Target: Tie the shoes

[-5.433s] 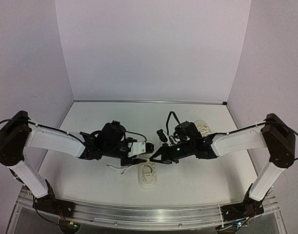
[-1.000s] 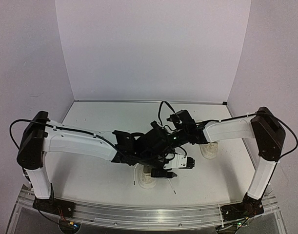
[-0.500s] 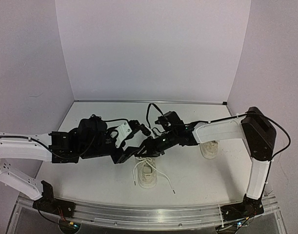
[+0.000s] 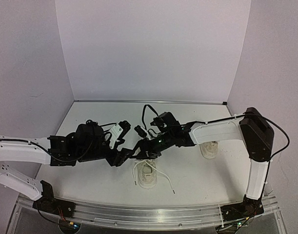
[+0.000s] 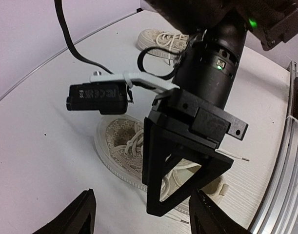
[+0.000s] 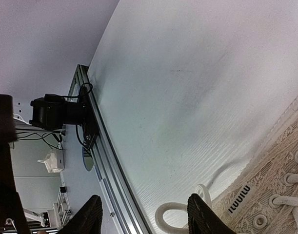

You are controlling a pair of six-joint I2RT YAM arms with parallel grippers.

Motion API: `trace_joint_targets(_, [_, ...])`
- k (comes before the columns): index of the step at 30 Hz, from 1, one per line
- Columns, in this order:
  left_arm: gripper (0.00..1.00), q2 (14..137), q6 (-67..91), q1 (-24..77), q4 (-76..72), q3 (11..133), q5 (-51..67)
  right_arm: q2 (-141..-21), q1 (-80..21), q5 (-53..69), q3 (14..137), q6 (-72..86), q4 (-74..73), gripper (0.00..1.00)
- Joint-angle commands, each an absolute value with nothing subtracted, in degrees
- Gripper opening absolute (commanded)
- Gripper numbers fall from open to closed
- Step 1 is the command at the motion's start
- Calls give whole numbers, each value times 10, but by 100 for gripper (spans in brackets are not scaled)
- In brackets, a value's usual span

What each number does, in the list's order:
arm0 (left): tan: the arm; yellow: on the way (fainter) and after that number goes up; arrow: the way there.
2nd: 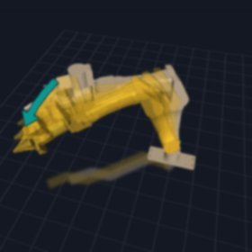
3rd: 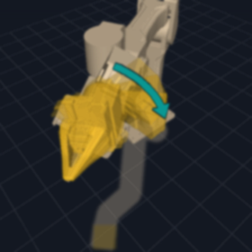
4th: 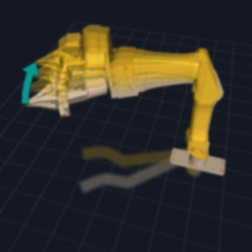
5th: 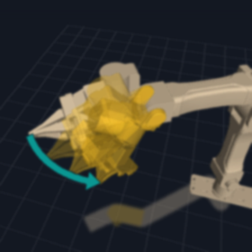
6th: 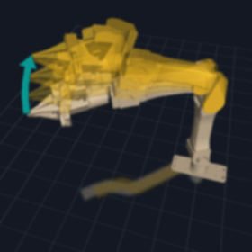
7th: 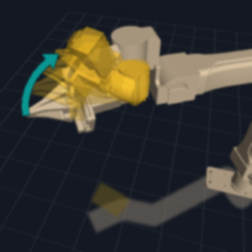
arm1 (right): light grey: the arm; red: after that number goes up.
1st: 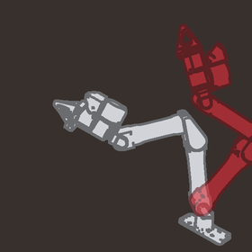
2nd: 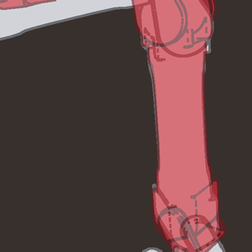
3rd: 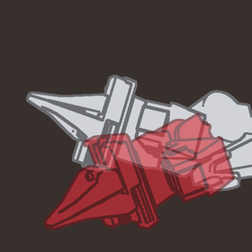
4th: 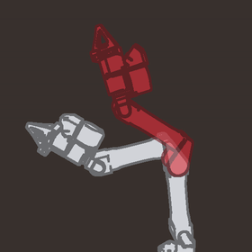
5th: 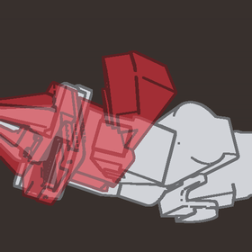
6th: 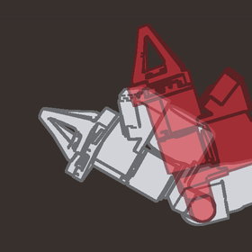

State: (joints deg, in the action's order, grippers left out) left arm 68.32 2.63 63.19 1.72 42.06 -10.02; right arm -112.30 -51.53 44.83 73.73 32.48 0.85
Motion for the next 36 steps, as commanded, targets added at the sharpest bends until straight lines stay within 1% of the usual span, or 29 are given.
trace_joint_targets(1, [67, 705, 54, 624, -29, 429, -66, -1067, -511, 421, 758, 306, -19, 57])
trace_joint_targets(12, [65, 783, 50, 595, -23, 484, -5, -1011, -455, 415, 718, 276, -44, 56])
trace_joint_targets(17, [64, 834, 45, 581, -21, 524, 22, -1017, -450, 389, 711, 247, -71, 49])
trace_joint_targets(20, [62, 859, 40, 574, -5, 548, 44, -1027, -450, 377, 711, 231, -84, 45])
trace_joint_targets(25, [57, 856, 52, 558, -11, 529, 76, -1049, -450, 357, 723, 203, -114, 35])
trace_joint_targets(28, [57, 856, 62, 548, -13, 517, 93, -1062, -451, 355, 730, 192, -125, 32])
trace_joint_targets(31, [57, 864, 66, 543, -6, 513, 107, -1074, -450, 360, 735, 182, -131, 30])
trace_joint_targets(36, [61, 870, 65, 540, -13, 507, 119, -1095, -450, 366, 746, 170, -138, 27])
